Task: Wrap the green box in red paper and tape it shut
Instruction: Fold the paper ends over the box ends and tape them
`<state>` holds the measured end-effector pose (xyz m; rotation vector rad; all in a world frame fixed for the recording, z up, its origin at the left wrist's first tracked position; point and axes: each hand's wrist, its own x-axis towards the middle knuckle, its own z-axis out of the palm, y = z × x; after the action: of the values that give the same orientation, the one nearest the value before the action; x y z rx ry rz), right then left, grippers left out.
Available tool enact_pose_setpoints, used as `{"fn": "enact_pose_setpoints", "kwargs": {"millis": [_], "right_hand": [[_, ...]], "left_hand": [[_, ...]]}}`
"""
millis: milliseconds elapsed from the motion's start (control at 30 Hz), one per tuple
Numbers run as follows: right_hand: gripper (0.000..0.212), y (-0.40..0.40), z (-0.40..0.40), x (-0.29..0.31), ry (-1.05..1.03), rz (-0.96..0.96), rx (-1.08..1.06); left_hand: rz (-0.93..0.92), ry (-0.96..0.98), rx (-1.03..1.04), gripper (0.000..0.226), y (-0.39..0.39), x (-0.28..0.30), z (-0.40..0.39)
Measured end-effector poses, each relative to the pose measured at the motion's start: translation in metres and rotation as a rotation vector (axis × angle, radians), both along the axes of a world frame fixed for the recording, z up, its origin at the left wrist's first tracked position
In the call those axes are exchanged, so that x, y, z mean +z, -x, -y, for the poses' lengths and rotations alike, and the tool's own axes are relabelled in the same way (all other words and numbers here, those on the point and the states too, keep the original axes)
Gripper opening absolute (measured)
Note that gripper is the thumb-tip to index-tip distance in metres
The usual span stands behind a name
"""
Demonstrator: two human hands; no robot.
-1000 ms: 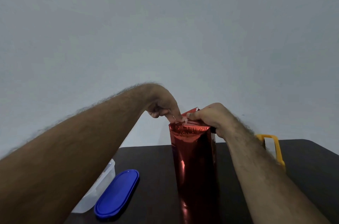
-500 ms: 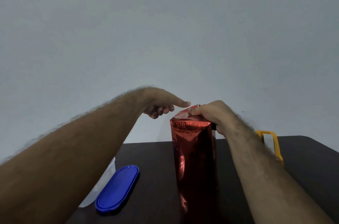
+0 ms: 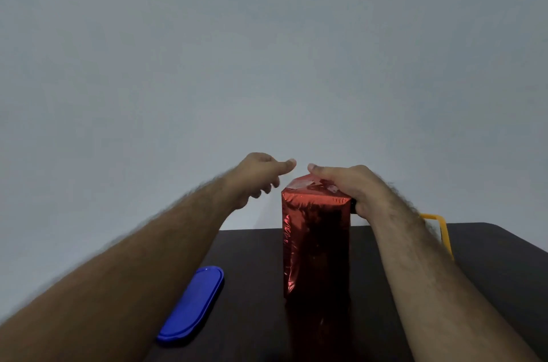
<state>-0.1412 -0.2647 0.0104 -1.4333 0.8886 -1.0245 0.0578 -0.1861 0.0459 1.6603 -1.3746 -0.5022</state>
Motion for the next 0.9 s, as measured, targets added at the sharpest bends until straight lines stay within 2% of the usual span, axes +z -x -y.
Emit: {"fn": "enact_pose_setpoints", "kwargs": {"millis": [167,300,400,533,733,800,900], "right_hand": [[0.069,0.010,0.001,0.007,-0.092,0.039,0.070],[0.028,0.020,0.005,0.009,-0.131,0.062,0.124],[0.029,0.021,0.005,0.007,-0.113,0.090,0.130],[0.027,0.014,0.005,0.007,-0.041,0.124,0.054],[0.009,0.005,0.004,0.009,0.086,0.118,-0.039],[0.010,0.005,0.002,0.011,0.118,0.130,-0.057],[0.029,0.011,-0.002,0.016,0.135,0.094,0.043]], "left_hand": [[-0.118,-0.005,-0.146,0.044,0.016,-0.030,-0.006],[-0.318,0.021,-0.182,0.023,0.021,-0.033,0.000],[-0.418,0.020,-0.208,0.029,0.021,-0.034,0.007],[-0.526,0.099,-0.209,0.011,0.021,-0.036,0.014],[-0.590,0.115,-0.226,0.023,0.020,-0.026,0.020],[-0.611,0.142,-0.227,0.021,0.020,-0.025,0.023],[-0.624,0.189,-0.202,0.012,0.024,-0.030,0.026]]}}
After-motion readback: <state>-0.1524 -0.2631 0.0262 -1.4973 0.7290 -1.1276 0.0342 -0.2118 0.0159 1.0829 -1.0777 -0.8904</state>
